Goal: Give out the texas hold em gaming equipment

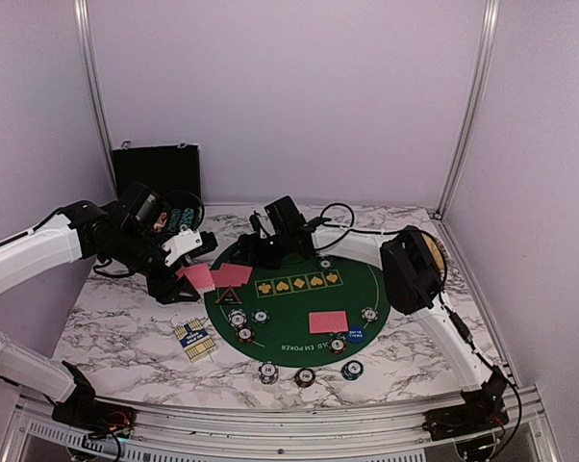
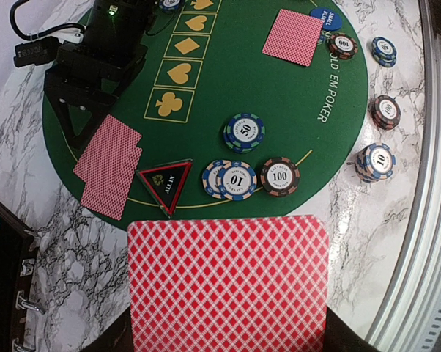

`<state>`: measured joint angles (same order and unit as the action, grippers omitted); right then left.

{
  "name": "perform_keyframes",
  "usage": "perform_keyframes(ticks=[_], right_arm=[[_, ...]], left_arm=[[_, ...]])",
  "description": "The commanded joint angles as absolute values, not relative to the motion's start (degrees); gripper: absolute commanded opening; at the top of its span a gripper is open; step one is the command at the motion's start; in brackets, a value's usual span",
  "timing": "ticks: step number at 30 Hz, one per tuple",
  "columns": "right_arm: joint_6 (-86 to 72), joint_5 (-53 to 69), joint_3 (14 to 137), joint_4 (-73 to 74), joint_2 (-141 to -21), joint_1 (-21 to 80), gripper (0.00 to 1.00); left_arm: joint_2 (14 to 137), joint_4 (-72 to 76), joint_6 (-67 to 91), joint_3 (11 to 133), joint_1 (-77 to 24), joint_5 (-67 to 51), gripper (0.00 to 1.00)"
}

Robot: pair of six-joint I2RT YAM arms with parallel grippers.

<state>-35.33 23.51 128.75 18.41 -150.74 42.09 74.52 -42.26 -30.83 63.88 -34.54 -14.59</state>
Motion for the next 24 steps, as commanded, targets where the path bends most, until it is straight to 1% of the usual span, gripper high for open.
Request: perform_keyframes(ticks=[1, 4, 8, 17, 24], right_arm=[[-33.1, 21.0, 128.6, 22.0, -148.7, 42.2, 0.86], [-32.4, 20.3, 128.6, 23.1, -149.3, 42.9, 0.86], [-33.4, 22.5, 128.4, 22.5, -149.9, 43.4, 0.85], [-38.1, 30.0, 126.2, 16.3, -150.6, 44.4, 0.83], [-40.2, 33.0, 126.6, 13.6, -151.4, 45.2, 0.82]], left_arm=[[72.6, -41.4, -30.5, 63.7, -34.3, -15.9, 0.0], [72.7, -41.5, -30.5, 63.7, -34.3, -15.9, 0.0], [73.1, -41.5, -30.5, 64.0, -34.3, -16.0, 0.0], [73.5, -41.5, -30.5, 64.5, -34.3, -16.1, 0.0], [73.7, -41.5, -30.5, 64.8, -34.3, -16.0, 0.0]])
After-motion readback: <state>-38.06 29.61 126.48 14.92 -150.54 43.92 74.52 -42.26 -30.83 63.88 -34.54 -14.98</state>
